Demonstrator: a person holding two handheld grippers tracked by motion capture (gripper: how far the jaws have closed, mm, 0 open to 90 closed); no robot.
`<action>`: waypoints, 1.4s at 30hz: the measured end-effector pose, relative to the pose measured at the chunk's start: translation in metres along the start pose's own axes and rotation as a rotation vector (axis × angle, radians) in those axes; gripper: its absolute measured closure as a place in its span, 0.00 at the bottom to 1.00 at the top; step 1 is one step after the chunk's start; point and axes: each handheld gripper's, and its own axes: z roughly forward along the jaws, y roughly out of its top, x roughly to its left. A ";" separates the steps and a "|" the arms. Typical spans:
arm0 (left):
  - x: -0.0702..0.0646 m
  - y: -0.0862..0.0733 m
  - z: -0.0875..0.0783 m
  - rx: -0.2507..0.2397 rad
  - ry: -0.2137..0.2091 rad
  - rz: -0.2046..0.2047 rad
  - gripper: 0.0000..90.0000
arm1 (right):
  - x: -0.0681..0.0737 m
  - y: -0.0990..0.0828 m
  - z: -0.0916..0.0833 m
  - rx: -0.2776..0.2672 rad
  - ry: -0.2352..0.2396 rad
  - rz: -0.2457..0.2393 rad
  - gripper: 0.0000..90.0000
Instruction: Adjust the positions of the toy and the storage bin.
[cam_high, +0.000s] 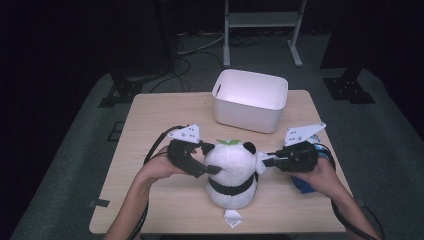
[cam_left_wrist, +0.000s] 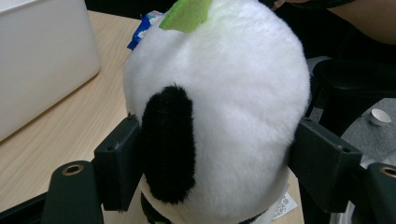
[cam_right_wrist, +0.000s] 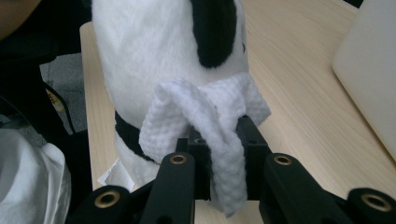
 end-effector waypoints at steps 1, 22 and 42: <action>0.000 0.000 0.000 0.000 0.000 0.000 0.27 | 0.000 0.001 -0.001 0.000 -0.001 0.000 0.87; -0.003 0.002 0.004 -0.003 -0.004 0.009 0.27 | 0.006 0.028 -0.011 0.015 -0.024 -0.039 0.87; -0.006 0.007 0.010 0.000 -0.005 0.020 0.27 | 0.016 0.058 -0.011 0.061 -0.040 -0.121 0.87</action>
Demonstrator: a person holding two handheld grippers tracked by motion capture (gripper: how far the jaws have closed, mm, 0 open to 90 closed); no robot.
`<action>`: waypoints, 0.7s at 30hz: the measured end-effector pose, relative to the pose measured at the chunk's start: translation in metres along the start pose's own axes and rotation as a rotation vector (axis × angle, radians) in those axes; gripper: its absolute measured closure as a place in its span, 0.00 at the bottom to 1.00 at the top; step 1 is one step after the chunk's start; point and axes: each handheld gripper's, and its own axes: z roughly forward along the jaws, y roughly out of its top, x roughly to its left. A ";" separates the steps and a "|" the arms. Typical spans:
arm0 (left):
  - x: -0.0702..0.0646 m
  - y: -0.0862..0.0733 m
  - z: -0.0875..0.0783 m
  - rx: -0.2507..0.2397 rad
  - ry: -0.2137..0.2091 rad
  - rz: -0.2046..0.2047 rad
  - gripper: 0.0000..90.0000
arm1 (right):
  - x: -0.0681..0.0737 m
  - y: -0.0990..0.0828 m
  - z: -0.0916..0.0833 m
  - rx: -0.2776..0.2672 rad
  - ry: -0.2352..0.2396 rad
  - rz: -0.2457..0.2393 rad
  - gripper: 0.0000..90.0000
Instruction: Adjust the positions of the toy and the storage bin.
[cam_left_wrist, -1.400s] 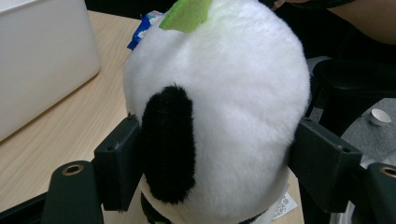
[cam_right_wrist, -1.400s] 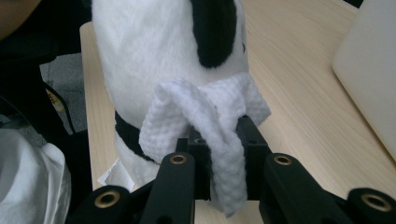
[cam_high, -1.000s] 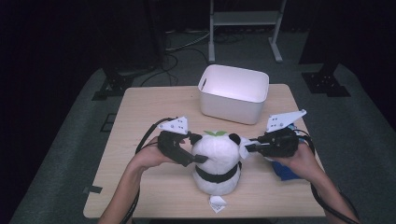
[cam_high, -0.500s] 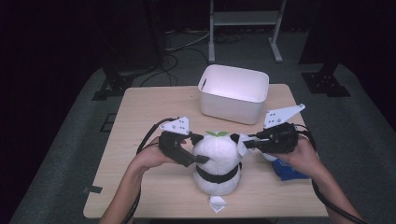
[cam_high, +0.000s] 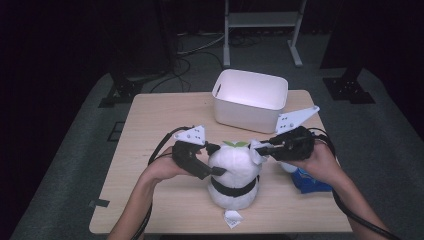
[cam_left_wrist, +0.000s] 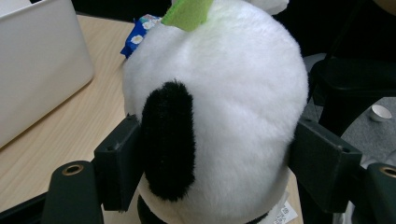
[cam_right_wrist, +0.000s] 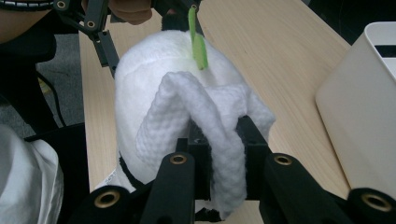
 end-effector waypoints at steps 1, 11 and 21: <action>0.000 0.000 0.000 0.000 0.000 0.000 0.27 | 0.001 0.001 0.001 0.004 0.000 -0.003 0.87; 0.000 0.001 0.001 0.005 -0.001 0.002 0.27 | 0.003 0.012 0.003 0.026 0.002 -0.030 0.87; 0.000 0.001 0.001 0.001 -0.002 -0.002 0.27 | 0.004 0.022 0.006 0.041 0.008 -0.049 0.87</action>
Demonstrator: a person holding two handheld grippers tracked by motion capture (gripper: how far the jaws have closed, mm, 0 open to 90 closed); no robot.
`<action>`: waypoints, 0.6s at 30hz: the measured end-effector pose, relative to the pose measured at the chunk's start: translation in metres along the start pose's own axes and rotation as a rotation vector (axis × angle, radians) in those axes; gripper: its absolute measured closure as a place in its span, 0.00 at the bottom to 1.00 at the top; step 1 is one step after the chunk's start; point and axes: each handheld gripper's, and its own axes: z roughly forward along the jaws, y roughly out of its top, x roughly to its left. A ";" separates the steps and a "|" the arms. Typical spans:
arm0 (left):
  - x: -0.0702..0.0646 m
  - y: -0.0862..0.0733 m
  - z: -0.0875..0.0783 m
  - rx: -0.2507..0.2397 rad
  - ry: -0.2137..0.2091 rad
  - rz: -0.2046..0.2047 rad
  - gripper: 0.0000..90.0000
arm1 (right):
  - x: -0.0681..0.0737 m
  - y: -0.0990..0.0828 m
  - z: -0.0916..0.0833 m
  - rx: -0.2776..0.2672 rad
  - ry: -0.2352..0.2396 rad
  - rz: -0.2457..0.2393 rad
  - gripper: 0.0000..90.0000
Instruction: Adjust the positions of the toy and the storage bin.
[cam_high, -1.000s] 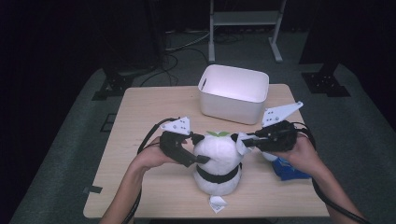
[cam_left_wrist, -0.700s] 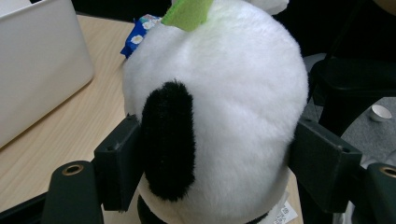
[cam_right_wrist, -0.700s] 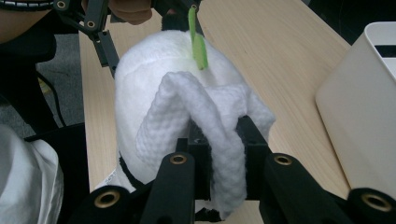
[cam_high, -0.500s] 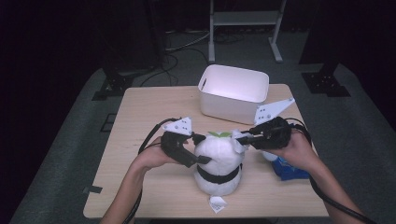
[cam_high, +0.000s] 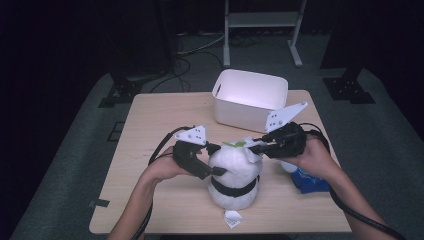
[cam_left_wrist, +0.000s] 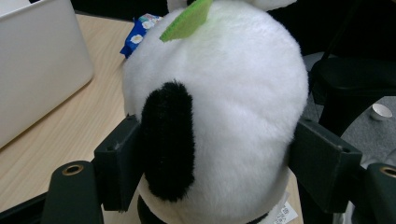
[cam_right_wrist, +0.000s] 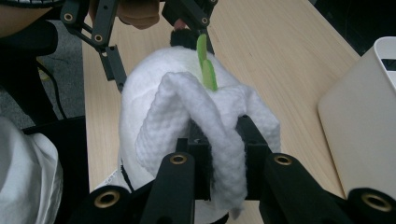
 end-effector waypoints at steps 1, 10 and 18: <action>0.000 0.000 0.000 -0.001 0.000 0.000 0.27 | 0.000 0.001 0.000 0.002 0.002 0.000 0.87; -0.001 0.001 0.002 0.001 0.000 0.008 0.27 | 0.002 0.011 0.003 0.012 0.008 -0.023 0.87; -0.001 0.003 0.004 0.003 -0.004 0.012 0.27 | 0.003 0.018 0.006 0.025 0.013 -0.040 0.87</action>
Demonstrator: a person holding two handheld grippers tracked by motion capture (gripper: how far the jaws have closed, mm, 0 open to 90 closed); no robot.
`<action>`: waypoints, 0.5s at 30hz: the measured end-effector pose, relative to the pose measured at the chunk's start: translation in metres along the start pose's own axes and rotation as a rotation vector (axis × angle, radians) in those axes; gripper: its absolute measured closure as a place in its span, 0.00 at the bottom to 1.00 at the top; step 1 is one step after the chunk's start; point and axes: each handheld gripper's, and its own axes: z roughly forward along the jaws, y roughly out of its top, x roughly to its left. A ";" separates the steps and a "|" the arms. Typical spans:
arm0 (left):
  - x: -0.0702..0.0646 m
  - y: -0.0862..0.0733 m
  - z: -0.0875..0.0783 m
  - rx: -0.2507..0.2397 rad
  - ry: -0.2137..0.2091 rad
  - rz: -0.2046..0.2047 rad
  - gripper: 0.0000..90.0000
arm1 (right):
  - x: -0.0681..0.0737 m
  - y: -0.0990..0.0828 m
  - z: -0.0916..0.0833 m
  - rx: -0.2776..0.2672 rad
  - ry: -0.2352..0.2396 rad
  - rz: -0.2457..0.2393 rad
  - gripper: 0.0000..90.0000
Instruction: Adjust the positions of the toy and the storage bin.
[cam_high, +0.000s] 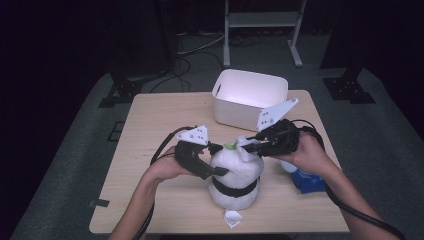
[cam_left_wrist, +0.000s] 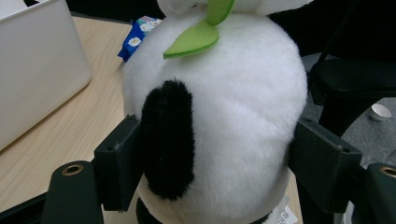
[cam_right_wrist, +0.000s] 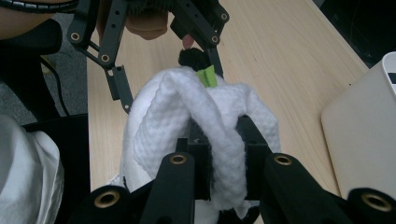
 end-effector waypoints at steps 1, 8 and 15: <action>0.000 0.000 0.000 -0.001 0.000 -0.001 0.27 | 0.000 0.001 0.000 0.004 0.001 -0.004 0.87; 0.000 0.000 0.000 0.002 0.000 0.002 0.27 | 0.001 0.007 0.005 0.020 0.007 -0.013 0.87; 0.000 0.001 0.001 0.001 -0.002 -0.004 0.27 | 0.001 0.012 0.008 0.039 0.006 -0.022 0.87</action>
